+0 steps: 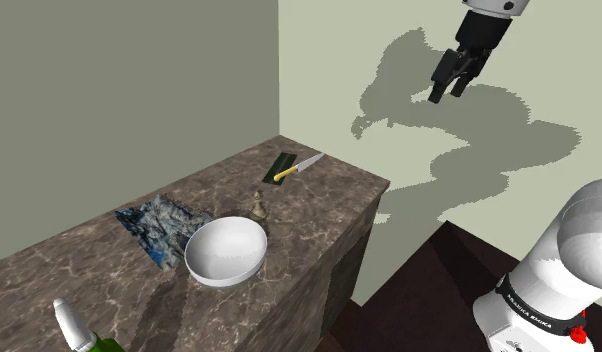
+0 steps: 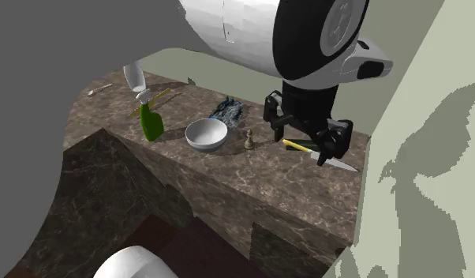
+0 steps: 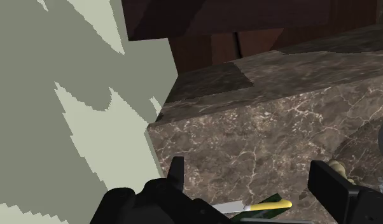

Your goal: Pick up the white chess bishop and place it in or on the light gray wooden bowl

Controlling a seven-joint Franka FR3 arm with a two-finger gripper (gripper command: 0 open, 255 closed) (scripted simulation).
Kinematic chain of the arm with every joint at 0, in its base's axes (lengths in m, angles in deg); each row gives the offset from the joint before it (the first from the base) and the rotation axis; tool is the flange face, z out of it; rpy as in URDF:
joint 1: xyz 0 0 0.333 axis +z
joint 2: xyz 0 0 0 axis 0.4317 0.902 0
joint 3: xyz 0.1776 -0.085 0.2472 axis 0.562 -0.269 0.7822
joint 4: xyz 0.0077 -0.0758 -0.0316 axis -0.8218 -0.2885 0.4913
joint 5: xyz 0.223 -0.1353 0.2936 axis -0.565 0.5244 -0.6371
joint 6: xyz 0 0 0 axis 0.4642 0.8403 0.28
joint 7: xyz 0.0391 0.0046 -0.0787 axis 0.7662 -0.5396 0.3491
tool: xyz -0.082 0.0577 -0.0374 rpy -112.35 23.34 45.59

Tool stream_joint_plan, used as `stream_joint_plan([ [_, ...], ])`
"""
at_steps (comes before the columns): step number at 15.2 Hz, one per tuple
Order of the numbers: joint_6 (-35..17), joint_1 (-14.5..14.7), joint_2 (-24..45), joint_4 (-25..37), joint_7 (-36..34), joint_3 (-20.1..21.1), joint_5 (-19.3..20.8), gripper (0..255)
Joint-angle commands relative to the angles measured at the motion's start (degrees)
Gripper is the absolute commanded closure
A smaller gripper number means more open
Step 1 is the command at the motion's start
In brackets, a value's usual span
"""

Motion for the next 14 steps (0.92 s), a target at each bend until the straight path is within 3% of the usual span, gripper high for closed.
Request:
stream_joint_plan([
  [1,0.0,0.0,0.0,0.0,0.0,0.0,0.0,0],
  [8,-19.1,2.7,0.2,-12.7,-2.3,2.0,-3.6,0],
  [14,-37.6,5.9,5.9,-19.9,-3.8,4.2,-6.9,0],
])
